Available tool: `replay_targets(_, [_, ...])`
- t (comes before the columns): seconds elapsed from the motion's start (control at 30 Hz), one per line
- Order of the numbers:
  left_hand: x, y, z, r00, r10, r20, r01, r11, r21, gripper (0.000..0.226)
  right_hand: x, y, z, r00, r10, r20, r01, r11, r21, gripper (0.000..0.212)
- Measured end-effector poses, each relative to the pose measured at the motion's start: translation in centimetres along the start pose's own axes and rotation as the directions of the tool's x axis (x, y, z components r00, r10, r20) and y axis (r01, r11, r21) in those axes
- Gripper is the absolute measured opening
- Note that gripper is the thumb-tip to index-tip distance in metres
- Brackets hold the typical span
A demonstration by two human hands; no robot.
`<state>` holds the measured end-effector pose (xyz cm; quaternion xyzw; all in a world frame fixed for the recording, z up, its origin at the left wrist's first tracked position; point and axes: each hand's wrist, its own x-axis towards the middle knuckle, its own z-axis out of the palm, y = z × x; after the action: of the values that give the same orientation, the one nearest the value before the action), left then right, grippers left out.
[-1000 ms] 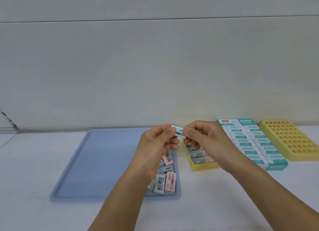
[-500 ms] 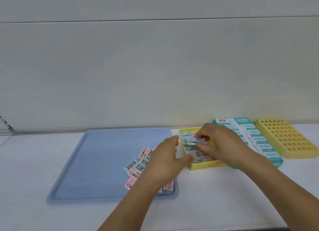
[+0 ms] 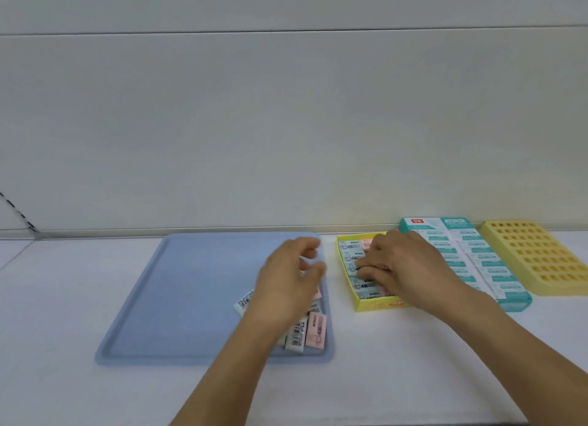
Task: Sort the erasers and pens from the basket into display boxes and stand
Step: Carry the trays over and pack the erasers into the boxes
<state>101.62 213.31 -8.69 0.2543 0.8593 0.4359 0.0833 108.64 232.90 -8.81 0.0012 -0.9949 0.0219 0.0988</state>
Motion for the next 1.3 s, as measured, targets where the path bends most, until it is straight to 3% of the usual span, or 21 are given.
replay_targets(0.1, [-0.4, -2.9, -3.2, 0.995, 0.014, -0.100, 0.006, 0.980, 0.198, 0.017, -0.1, -1.1, -0.3, 0.994, 0.007, -0.112, 0.004, 0.995, 0.100, 0.019])
replay_targets(0.2, [-1.2, -4.5, -4.7, 0.998, -0.007, 0.066, -0.014, 0.951, 0.309, 0.018, 0.6, -3.7, -0.9, 0.995, -0.054, -0.085, 0.072, 0.972, 0.225, 0.019])
replay_targets(0.37, [-1.1, -4.2, -5.2, 0.974, 0.016, 0.225, -0.095, 0.933, 0.347, 0.021, 2.5, -7.3, -0.4, 0.982, -0.151, 0.111, 0.134, 0.981, 0.141, 0.038])
replay_targets(0.53, [-1.1, -4.5, -6.0, 0.973, -0.055, 0.226, -0.006, 0.966, 0.260, 0.012, 4.3, -8.4, 0.7, 0.947, -0.189, 0.261, 0.182, 0.982, 0.050, 0.046])
replay_targets(0.67, [-0.9, -5.5, -6.0, 0.988, -0.155, 0.018, 0.156, 0.984, -0.085, 0.005, 5.3, -8.6, 0.7, 0.937, -0.186, 0.294, 0.162, 0.981, 0.106, 0.046])
replay_targets(0.73, [-0.8, -5.3, -5.9, 0.966, -0.257, -0.008, 0.232, 0.885, -0.403, 0.008, 5.3, -8.7, 0.7, 0.946, -0.193, 0.260, 0.148, 0.972, 0.183, 0.041])
replay_targets(0.8, [-0.9, -4.6, -5.9, 0.943, -0.325, 0.077, 0.290, 0.683, -0.670, 0.016, 4.9, -8.8, 0.8, 0.967, -0.182, 0.179, 0.120, 0.943, 0.311, 0.027])
replay_targets(0.87, [-0.9, -3.7, -5.9, 0.926, -0.333, 0.179, 0.327, 0.470, -0.820, 0.021, 4.4, -8.8, 0.6, 0.989, -0.085, 0.125, 0.013, 0.872, 0.489, 0.017])
replay_targets(0.93, [-0.8, -3.0, -5.6, 0.921, -0.286, 0.267, 0.359, 0.351, -0.865, 0.032, 3.8, -8.6, -0.2, 0.989, 0.037, 0.141, -0.128, 0.684, 0.718, 0.014])
replay_targets(1.0, [-0.5, -2.3, -5.0, 0.927, -0.238, 0.289, 0.371, 0.485, -0.792, 0.043, 3.3, -8.1, -1.2, 0.988, 0.068, 0.142, -0.156, 0.519, 0.840, 0.012])
replay_targets(1.07, [-0.2, -1.3, -4.4, 0.942, -0.174, 0.288, 0.326, 0.680, -0.657, 0.030, 2.8, -7.3, -2.2, 0.996, 0.041, 0.080, -0.089, 0.519, 0.850, 0.011])
replay_targets(1.1, [0.0, -0.8, -4.0, 0.946, -0.147, 0.289, 0.301, 0.727, -0.617, 0.025, 2.5, -7.0, -2.6, 0.998, 0.043, 0.052, -0.066, 0.531, 0.845, 0.013])
replay_targets(1.23, [0.8, 0.4, -2.9, 0.961, -0.142, 0.239, 0.257, 0.781, -0.569, 0.026, 1.7, -6.0, -2.9, 0.972, 0.236, -0.011, -0.099, 0.446, 0.890, 0.015])
replay_targets(1.3, [0.9, 1.0, -2.1, 0.967, -0.159, 0.200, 0.249, 0.758, -0.603, 0.022, 1.1, -5.7, -3.0, 0.939, 0.338, -0.069, -0.113, 0.489, 0.865, 0.017])
